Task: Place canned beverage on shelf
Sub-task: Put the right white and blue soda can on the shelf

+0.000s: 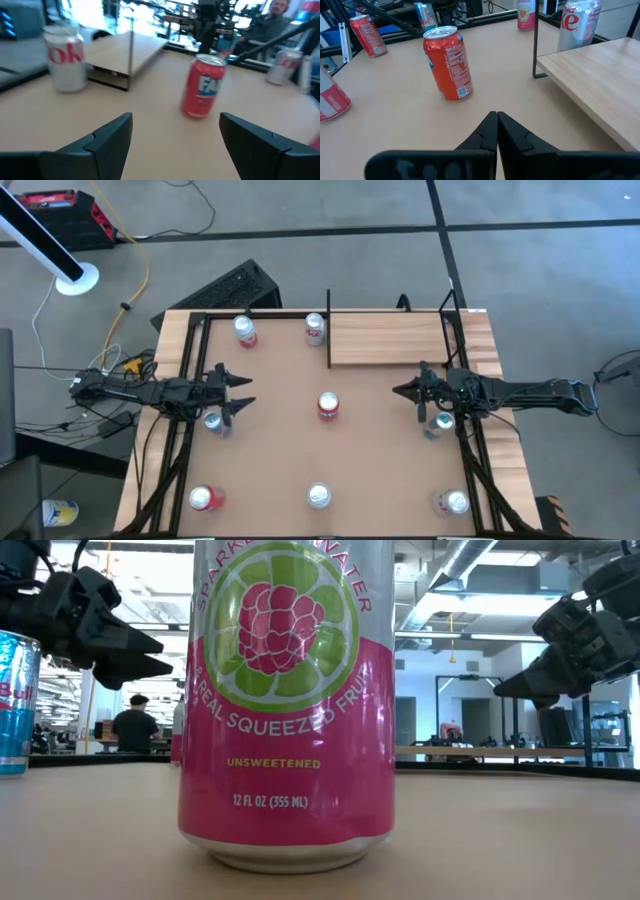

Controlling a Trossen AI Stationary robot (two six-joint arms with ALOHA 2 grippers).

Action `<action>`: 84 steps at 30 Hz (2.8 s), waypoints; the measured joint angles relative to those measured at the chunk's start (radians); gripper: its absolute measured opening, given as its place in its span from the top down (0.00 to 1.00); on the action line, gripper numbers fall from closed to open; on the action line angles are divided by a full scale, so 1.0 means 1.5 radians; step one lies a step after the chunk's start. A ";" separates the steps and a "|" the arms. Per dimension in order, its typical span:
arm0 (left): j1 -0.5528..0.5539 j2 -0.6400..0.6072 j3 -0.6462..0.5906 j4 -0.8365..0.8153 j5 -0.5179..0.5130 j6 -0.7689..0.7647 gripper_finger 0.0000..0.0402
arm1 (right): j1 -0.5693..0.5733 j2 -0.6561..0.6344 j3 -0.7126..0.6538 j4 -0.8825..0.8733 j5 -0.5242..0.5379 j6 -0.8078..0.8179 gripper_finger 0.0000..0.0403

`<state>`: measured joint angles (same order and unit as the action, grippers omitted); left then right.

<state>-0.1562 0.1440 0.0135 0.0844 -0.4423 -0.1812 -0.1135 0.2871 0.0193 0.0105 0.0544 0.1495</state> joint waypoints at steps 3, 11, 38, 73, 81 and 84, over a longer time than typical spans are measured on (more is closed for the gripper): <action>0.000 0.000 0.000 0.012 -0.058 0.013 0.29 | -0.001 0.000 -0.003 0.024 0.009 0.000 0.92; 0.000 0.000 0.000 0.021 -0.181 0.016 0.29 | -0.013 0.000 -0.002 0.130 0.050 0.000 0.92; 0.000 0.000 0.000 0.243 -0.004 0.221 0.29 | 0.170 0.300 0.610 -0.558 0.037 0.198 0.83; 0.000 0.000 0.000 0.183 0.048 0.148 0.29 | 0.251 0.469 0.793 -1.035 0.033 0.524 0.20; 0.000 0.000 0.000 0.182 0.048 0.148 0.29 | 0.251 0.468 0.793 -1.034 0.013 0.528 0.18; 0.000 0.000 0.000 0.182 0.048 0.148 0.29 | 0.251 0.467 0.793 -1.035 0.013 0.540 0.18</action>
<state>-0.1555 0.1440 0.0135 0.3573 -0.3710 0.0411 0.2623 0.9882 1.2095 -1.5414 0.0742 0.9595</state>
